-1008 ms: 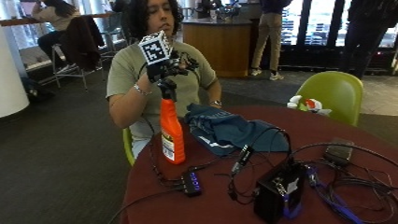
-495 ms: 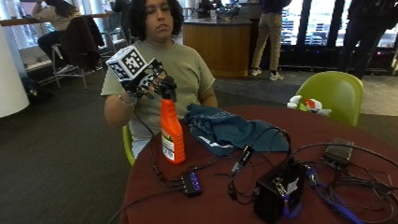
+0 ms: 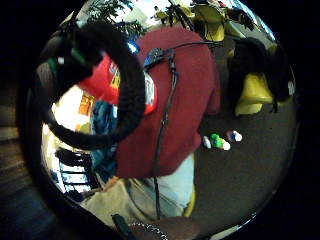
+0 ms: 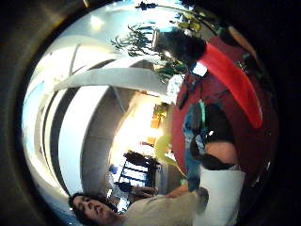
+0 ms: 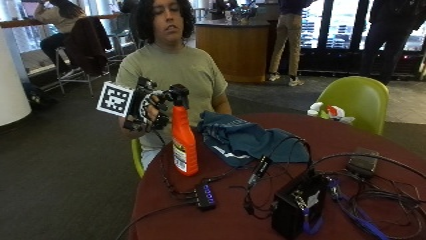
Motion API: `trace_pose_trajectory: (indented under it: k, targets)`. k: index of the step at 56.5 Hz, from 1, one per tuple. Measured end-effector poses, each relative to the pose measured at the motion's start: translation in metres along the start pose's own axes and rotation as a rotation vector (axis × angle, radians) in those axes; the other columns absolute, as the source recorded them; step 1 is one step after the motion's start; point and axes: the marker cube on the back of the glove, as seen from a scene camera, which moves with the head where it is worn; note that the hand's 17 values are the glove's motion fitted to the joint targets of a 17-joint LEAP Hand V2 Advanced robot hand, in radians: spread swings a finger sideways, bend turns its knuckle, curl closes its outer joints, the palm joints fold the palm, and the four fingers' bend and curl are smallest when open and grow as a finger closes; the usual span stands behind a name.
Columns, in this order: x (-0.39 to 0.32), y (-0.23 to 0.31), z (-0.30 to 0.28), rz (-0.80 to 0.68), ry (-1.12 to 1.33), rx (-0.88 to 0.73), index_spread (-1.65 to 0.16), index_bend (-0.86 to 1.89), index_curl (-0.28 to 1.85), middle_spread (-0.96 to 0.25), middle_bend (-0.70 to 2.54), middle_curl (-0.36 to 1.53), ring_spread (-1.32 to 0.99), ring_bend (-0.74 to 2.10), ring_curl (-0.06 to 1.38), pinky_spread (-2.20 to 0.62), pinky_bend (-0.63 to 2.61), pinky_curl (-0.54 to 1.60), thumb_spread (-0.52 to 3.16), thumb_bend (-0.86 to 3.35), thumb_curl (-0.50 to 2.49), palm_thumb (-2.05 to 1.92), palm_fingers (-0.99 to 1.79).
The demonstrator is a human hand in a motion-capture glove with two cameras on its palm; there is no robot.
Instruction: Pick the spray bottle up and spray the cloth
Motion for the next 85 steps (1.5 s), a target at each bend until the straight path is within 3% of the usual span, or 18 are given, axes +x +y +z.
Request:
trace_pose_trajectory:
  k: [4,6,11,19,32,43,49,52,56,60,65,69,75,79,85]
  targets:
    - [0.005,-0.003,0.001,0.007,-0.053,-0.018,-0.27,0.06,0.19,0.05,0.27,0.36,-0.02,0.52,0.36,0.1,0.43,0.36,1.21,0.01,0.42,0.86,0.83]
    - [0.008,-0.009,0.003,-0.013,-0.077,0.036,-0.24,0.09,0.19,0.01,0.31,0.39,-0.06,0.59,0.39,0.0,0.48,0.38,1.21,0.03,0.44,0.91,1.09]
    - [0.009,-0.026,0.011,0.037,-0.114,0.183,-0.24,0.16,0.23,-0.05,0.37,0.44,-0.11,0.67,0.45,-0.14,0.64,0.44,1.21,0.04,0.48,0.95,1.34]
    - [0.011,-0.034,0.02,0.015,-0.098,0.297,-0.25,0.44,0.36,-0.13,0.54,0.54,-0.17,0.79,0.53,-0.17,0.8,0.54,1.31,0.05,0.51,0.94,1.43]
    - [0.011,-0.036,0.029,0.024,-0.141,0.266,-0.25,0.74,0.54,-0.19,0.79,0.72,-0.2,0.97,0.64,-0.17,0.93,0.65,1.39,0.06,0.59,0.94,1.28]
    - [0.004,-0.007,0.016,-0.016,-0.049,0.223,-0.23,0.7,0.6,-0.2,0.81,0.79,-0.2,1.04,0.69,-0.18,1.01,0.69,1.43,0.06,0.64,0.91,1.14]
    - [0.0,0.028,0.004,-0.089,0.094,0.068,-0.23,0.5,0.57,-0.19,0.73,0.76,-0.18,0.96,0.66,-0.2,0.96,0.66,1.31,-0.01,0.66,0.87,1.06]
    - [-0.001,0.048,-0.001,-0.126,0.188,-0.042,-0.23,0.42,0.55,-0.17,0.64,0.73,-0.16,0.85,0.62,-0.21,0.87,0.63,1.24,-0.02,0.65,0.87,0.88]
    - [-0.003,0.056,0.0,-0.228,0.271,-0.037,-0.24,0.34,0.54,-0.14,0.59,0.69,-0.13,0.72,0.59,-0.19,0.78,0.6,1.18,-0.04,0.63,0.83,0.74]
    - [-0.007,0.074,-0.002,-0.225,0.328,-0.069,-0.26,0.31,0.5,-0.06,0.45,0.62,-0.07,0.54,0.51,-0.09,0.65,0.54,1.19,-0.04,0.6,0.77,0.48]
    - [-0.01,0.102,-0.011,-0.266,0.407,-0.169,-0.3,0.29,0.47,0.01,0.33,0.55,-0.02,0.39,0.45,0.02,0.57,0.48,1.17,-0.04,0.57,0.72,0.38]
    - [-0.012,0.111,-0.015,-0.21,0.485,-0.158,-0.32,0.29,0.45,0.04,0.28,0.51,0.01,0.29,0.4,0.11,0.5,0.44,1.16,-0.03,0.55,0.7,0.33]
    - [-0.004,0.125,-0.037,-0.317,0.586,-0.303,-0.35,0.33,0.44,0.05,0.21,0.46,0.03,0.16,0.34,0.18,0.4,0.39,1.16,-0.03,0.52,0.66,0.28]
    - [-0.004,0.145,-0.047,-0.245,0.609,-0.292,-0.36,0.36,0.44,0.04,0.19,0.43,0.03,0.12,0.3,0.21,0.36,0.37,1.17,-0.02,0.5,0.65,0.27]
    - [0.0,0.15,-0.058,-0.302,0.608,-0.279,-0.37,0.37,0.43,0.04,0.18,0.41,0.04,0.13,0.26,0.23,0.34,0.35,1.17,-0.02,0.48,0.65,0.26]
